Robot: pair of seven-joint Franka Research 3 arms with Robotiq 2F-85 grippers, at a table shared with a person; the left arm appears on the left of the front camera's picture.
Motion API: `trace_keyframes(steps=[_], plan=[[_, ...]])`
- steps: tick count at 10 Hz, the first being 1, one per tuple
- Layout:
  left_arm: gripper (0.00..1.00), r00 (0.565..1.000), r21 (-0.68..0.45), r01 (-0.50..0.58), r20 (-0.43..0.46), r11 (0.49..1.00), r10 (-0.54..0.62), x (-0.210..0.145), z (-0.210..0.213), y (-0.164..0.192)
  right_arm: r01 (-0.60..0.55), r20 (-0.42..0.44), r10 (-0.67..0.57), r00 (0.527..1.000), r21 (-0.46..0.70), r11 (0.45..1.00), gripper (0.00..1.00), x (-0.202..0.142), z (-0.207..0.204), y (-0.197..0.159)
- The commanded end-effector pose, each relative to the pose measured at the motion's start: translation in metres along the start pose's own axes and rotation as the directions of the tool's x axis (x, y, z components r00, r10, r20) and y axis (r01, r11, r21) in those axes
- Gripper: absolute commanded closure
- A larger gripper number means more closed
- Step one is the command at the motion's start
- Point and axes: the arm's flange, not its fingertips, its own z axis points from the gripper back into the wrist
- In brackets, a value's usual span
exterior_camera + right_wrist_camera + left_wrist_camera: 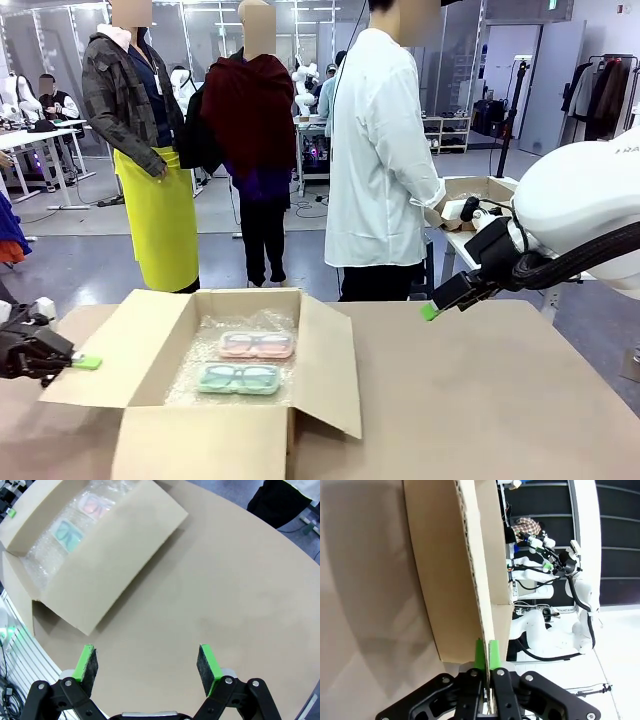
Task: Pack the glasses set securely to prepare it for shipping.
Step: Position the Package Box on the left side of the table.
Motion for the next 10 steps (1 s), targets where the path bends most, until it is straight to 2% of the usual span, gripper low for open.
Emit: trace_keyframes(steps=[1, 5, 10], plan=[[1.0, 1.0, 0.016, 0.024, 0.013, 1.0, -0.024, -0.005, 0.038, -0.002, 0.016, 0.006, -0.015, 1.0, -0.012, 1.0, 0.0, -0.002, -0.001, 0.004], [1.0, 0.998, 0.093, 0.004, 0.063, 0.996, -0.01, -0.02, 0.116, -0.005, 0.016, 0.006, -0.015, 1.0, -0.012, 1.0, 0.0, -0.002, -0.001, 0.004], [1.0, 0.998, 0.162, -0.001, 0.063, 0.987, -0.01, -0.016, 0.173, -0.026, 0.016, 0.006, -0.015, 1.0, -0.012, 1.0, 0.0, -0.002, -0.001, 0.004]])
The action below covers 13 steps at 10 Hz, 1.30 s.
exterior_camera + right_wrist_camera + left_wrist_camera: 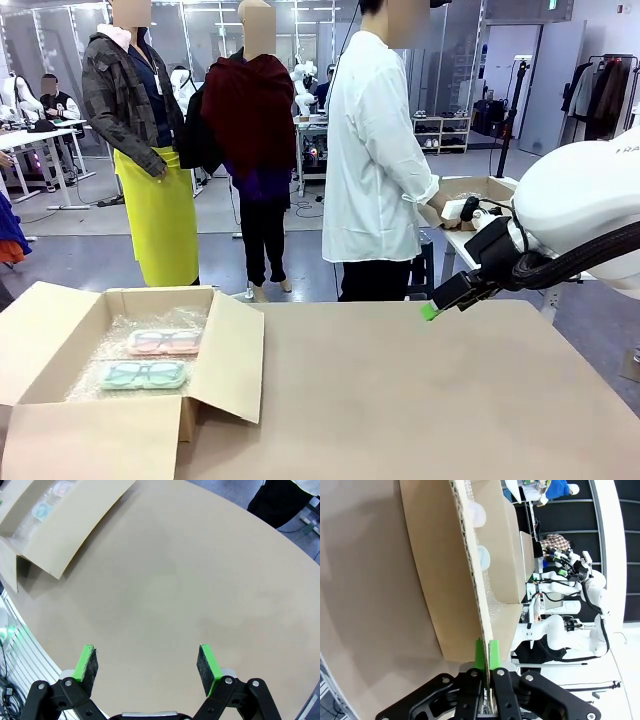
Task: Pack the glasses set securely to prepare it for shipping.
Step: Position the Package Box on the left side of the table.
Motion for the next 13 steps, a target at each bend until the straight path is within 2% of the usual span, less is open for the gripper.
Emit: trace_keyframes(steps=[1, 3, 4, 7, 8, 9, 10, 11, 12, 13], plan=[[1.0, 1.0, -0.001, -0.01, -0.013, 1.0, 0.01, 0.01, 0.023, -0.006, 0.016, 0.006, -0.016, 1.0, -0.013, 1.0, 0.0, -0.002, -0.001, 0.004], [1.0, 0.999, 0.04, -0.017, -0.036, 0.999, 0.018, 0.022, 0.018, -0.011, 0.016, 0.006, -0.016, 1.0, -0.013, 1.0, 0.0, -0.002, -0.001, 0.004], [1.0, 1.0, 0.026, 0.002, -0.002, 1.0, -0.002, 0.01, 0.015, -0.005, 0.016, 0.006, -0.016, 1.0, -0.013, 1.0, 0.0, -0.002, -0.001, 0.004], [1.0, 1.0, 0.026, 0.002, -0.002, 1.0, -0.002, 0.01, 0.015, -0.005, 0.016, 0.006, -0.016, 1.0, -0.013, 1.0, 0.0, -0.002, -0.001, 0.004], [0.97, 1.0, 0.032, -0.01, -0.009, 0.999, 0.01, 0.014, 0.014, -0.005, 0.016, 0.006, -0.016, 1.0, -0.013, 1.0, 0.0, -0.002, -0.001, 0.004], [0.75, 1.0, 0.06, -0.027, -0.006, 0.998, 0.027, 0.014, 0.013, -0.003, 0.016, 0.006, -0.016, 1.0, -0.013, 1.0, 0.0, -0.002, -0.001, 0.004], [0.47, 0.999, 0.068, -0.037, 0.029, 0.997, 0.035, 0.015, 0.021, -0.004, 0.016, 0.006, -0.016, 1.0, -0.013, 1.0, 0.0, -0.002, -0.001, 0.004], [0.27, 0.998, 0.096, -0.057, 0.041, 0.994, 0.053, 0.015, 0.027, -0.003, 0.016, 0.006, -0.016, 1.0, -0.013, 1.0, 0.0, -0.002, -0.001, 0.004], [0.0, 0.996, 0.143, -0.074, 0.057, 0.987, 0.067, 0.015, 0.032, -0.002, 0.016, 0.006, -0.016, 1.0, -0.013, 1.0, 0.0, -0.002, -0.001, 0.004], [0.0, 0.993, 0.16, -0.082, 0.099, 0.984, 0.067, 0.015, 0.04, -0.005, 0.016, 0.006, -0.016, 1.0, -0.013, 1.0, 0.0, -0.002, -0.001, 0.004]])
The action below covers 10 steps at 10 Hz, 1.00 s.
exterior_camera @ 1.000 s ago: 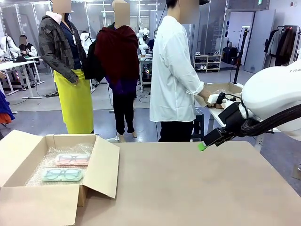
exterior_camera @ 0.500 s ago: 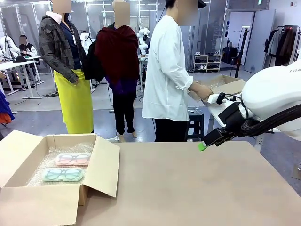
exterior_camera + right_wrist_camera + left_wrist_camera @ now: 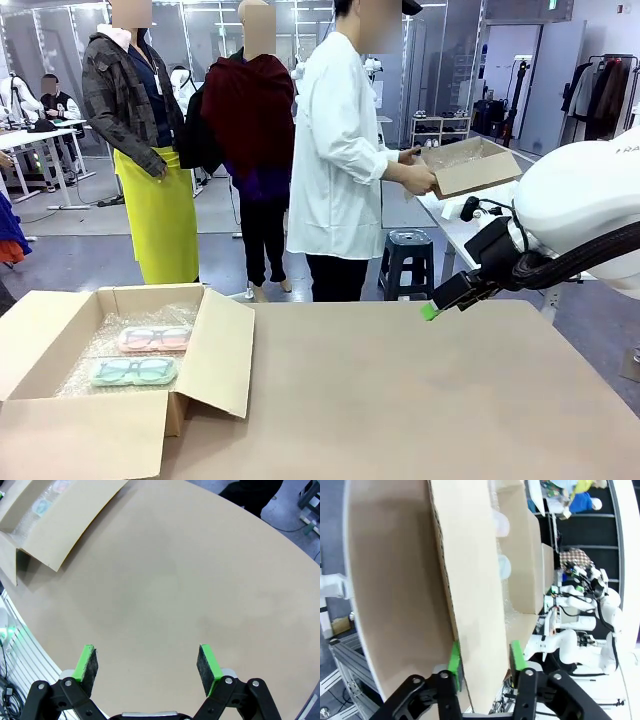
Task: Pack the glasses set securely to prepare it for shipping.
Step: Position the Package Box on the left side of the table.
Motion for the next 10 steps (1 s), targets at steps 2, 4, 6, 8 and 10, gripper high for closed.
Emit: trace_keyframes(steps=[2, 4, 6, 8, 10], plan=[[0.18, 0.997, 0.105, -0.02, 0.074, 0.994, 0.012, -0.0024, 0.0183, -0.0128, 0.015, 0.005, -0.015, 1.0, -0.013, 1.0, 0.0, -0.0022, -0.0015, 0.0042], [0.03, 0.996, 0.124, -0.015, 0.089, 0.992, 0.004, -0.0057, 0.0182, -0.0152, 0.015, 0.005, -0.015, 1.0, -0.013, 1.0, 0.0, -0.0022, -0.0015, 0.0042], [0.03, 0.998, 0.091, -0.004, 0.068, 0.996, -0.003, 0.0031, 0.0228, -0.0075, 0.015, 0.005, -0.015, 1.0, -0.013, 1.0, 0.0, -0.0022, -0.0015, 0.0042], [0.03, 0.998, 0.091, -0.004, 0.068, 0.996, -0.003, 0.0031, 0.0228, -0.0075, 0.015, 0.005, -0.015, 1.0, -0.013, 1.0, 0.0, -0.0022, -0.0015, 0.0042], [0.03, 0.998, 0.091, -0.004, 0.068, 0.996, -0.003, 0.0031, 0.0228, -0.0075, 0.015, 0.005, -0.015, 1.0, -0.013, 1.0, 0.0, -0.0022, -0.0015, 0.0042]])
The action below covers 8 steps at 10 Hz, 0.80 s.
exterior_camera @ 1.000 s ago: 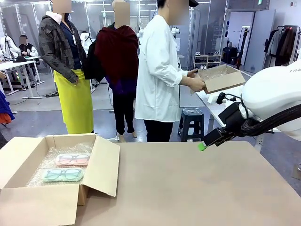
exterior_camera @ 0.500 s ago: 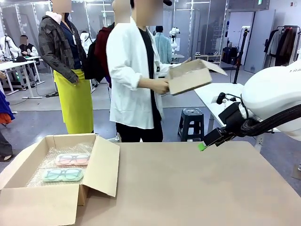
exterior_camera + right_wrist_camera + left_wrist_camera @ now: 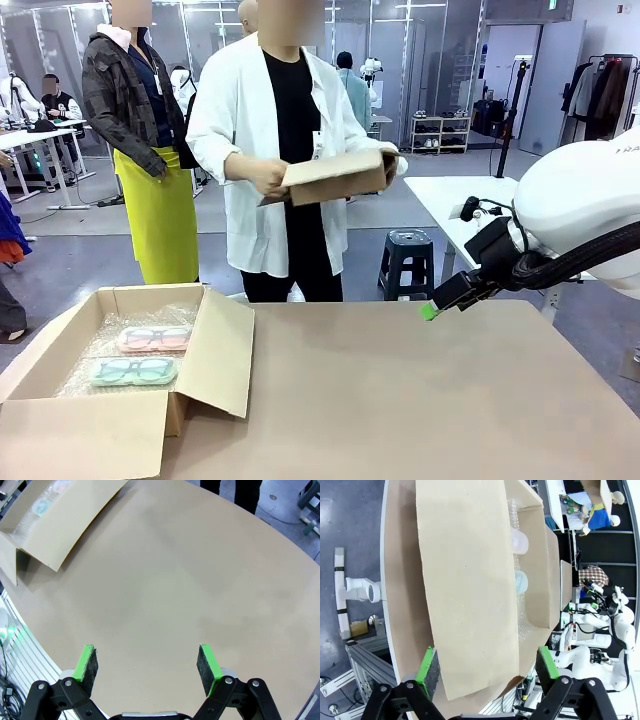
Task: Pack the glasses set securely to prepare it for shipping.
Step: Position the Package Box on the left side of the table.
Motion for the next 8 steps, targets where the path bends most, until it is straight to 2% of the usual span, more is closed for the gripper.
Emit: trace_keyframes(steps=[1, 3, 4, 5, 6, 7, 8], plan=[[0.03, 1.0, -0.006, 0.004, 0.0, 1.0, -0.004, 0.0, 0.003, -0.001, 0.015, 0.005, -0.015, 1.0, -0.013, 1.0, 0.0, -0.002, -0.002, 0.004], [0.03, 1.0, 0.0, 0.0, 0.0, 1.0, 0.0, 0.0, 0.0, 0.0, 0.015, 0.005, -0.015, 1.0, -0.013, 1.0, 0.0, -0.002, -0.002, 0.004], [0.03, 0.998, 0.084, 0.051, 0.031, 0.995, -0.054, 0.005, 0.019, -0.029, 0.015, 0.005, -0.015, 1.0, -0.013, 1.0, 0.0, -0.002, -0.002, 0.004], [0.03, 0.988, 0.151, 0.147, 0.026, 0.978, -0.152, 0.011, 0.029, -0.073, 0.015, 0.005, -0.015, 1.0, -0.013, 1.0, 0.0, -0.002, -0.002, 0.004], [0.03, 0.969, 0.211, 0.245, -0.017, 0.946, -0.247, 0.016, 0.028, -0.121, 0.015, 0.005, -0.015, 1.0, -0.013, 1.0, 0.0, -0.002, -0.002, 0.004], [0.03, 0.932, 0.298, 0.363, -0.096, 0.883, -0.35, 0.021, 0.016, -0.18, 0.015, 0.005, -0.015, 1.0, -0.013, 1.0, 0.0, -0.002, -0.002, 0.004], [0.03, 0.883, 0.333, 0.469, -0.177, 0.818, -0.434, 0.028, -0.005, -0.239, 0.015, 0.005, -0.015, 1.0, -0.013, 1.0, 0.0, -0.002, -0.002, 0.004]])
